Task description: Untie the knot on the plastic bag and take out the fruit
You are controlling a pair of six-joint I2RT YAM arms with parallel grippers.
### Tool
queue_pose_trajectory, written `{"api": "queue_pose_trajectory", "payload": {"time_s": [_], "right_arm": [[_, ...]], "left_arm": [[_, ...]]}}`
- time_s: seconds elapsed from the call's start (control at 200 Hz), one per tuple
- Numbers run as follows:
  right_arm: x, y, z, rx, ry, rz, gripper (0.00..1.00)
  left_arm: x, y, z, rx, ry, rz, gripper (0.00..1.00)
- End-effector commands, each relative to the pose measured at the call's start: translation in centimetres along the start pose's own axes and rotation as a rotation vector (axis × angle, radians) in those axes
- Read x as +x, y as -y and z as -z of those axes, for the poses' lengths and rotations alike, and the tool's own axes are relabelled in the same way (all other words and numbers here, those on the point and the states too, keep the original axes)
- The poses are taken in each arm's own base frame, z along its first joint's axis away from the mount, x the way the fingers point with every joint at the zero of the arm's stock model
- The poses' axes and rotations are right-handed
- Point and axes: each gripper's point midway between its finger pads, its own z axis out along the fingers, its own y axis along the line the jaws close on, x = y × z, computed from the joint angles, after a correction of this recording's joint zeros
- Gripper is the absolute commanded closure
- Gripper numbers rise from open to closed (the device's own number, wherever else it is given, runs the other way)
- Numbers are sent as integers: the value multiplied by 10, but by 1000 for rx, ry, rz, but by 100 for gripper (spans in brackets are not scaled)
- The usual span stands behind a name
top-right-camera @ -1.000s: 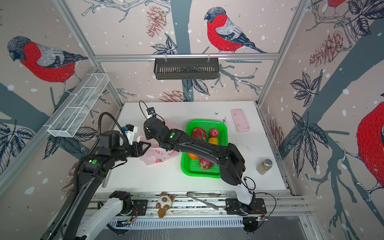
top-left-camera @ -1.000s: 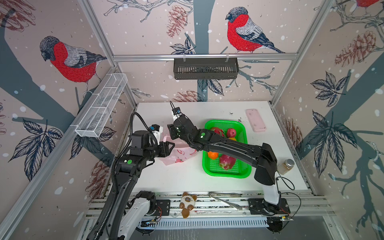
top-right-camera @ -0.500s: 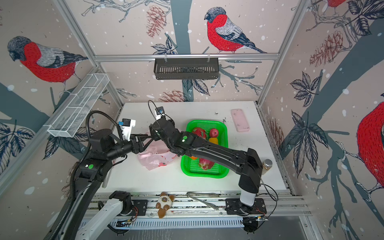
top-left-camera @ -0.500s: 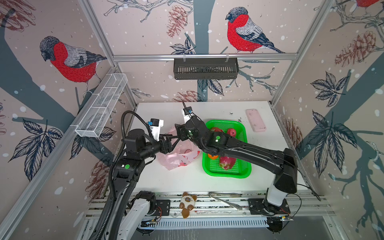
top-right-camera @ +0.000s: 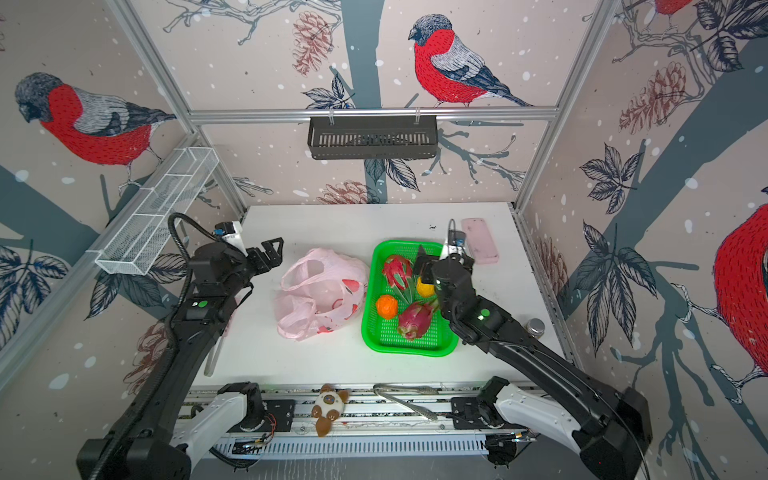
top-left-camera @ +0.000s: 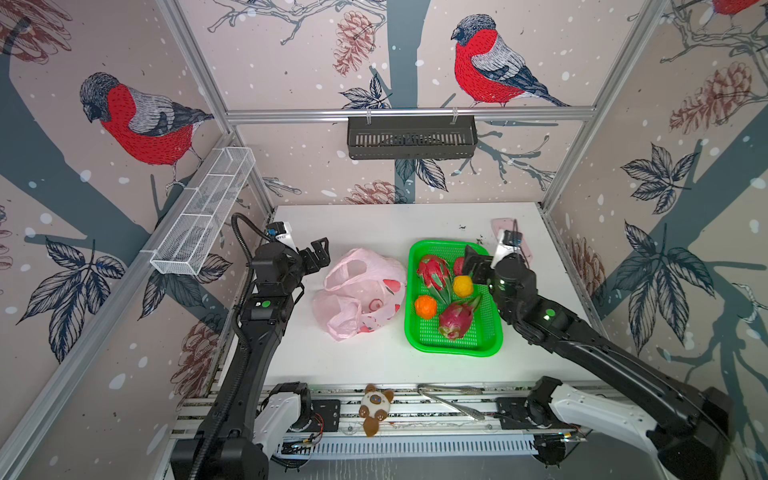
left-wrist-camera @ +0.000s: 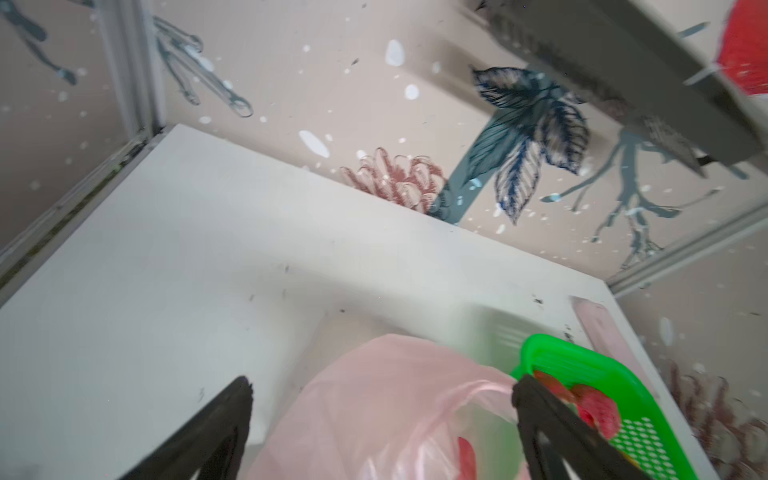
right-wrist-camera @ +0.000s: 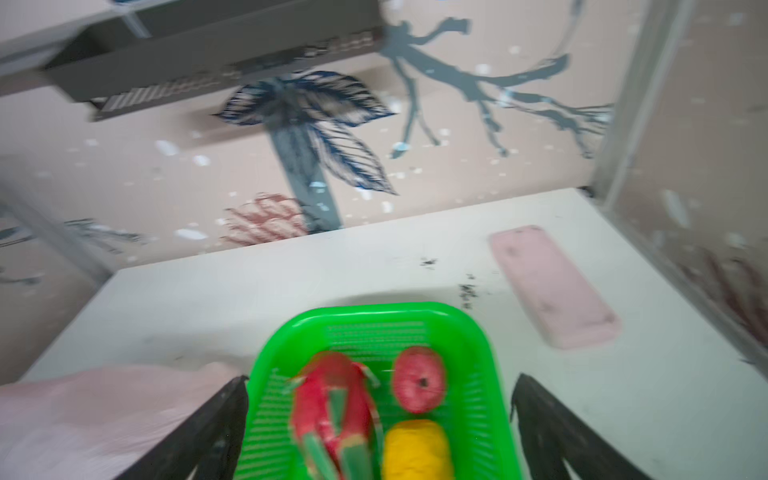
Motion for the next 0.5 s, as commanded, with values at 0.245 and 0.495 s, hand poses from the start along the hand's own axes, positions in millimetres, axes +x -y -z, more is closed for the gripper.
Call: {"api": "queue_pose_trajectory", "payload": {"time_s": [0.245, 0.495], "right_arm": [[61, 133, -16, 232, 108, 87, 0], [83, 164, -19, 264, 199, 83, 0]], "left_arm": [[22, -96, -19, -357, 238, -15, 2], [61, -104, -26, -303, 270, -95, 2]]}}
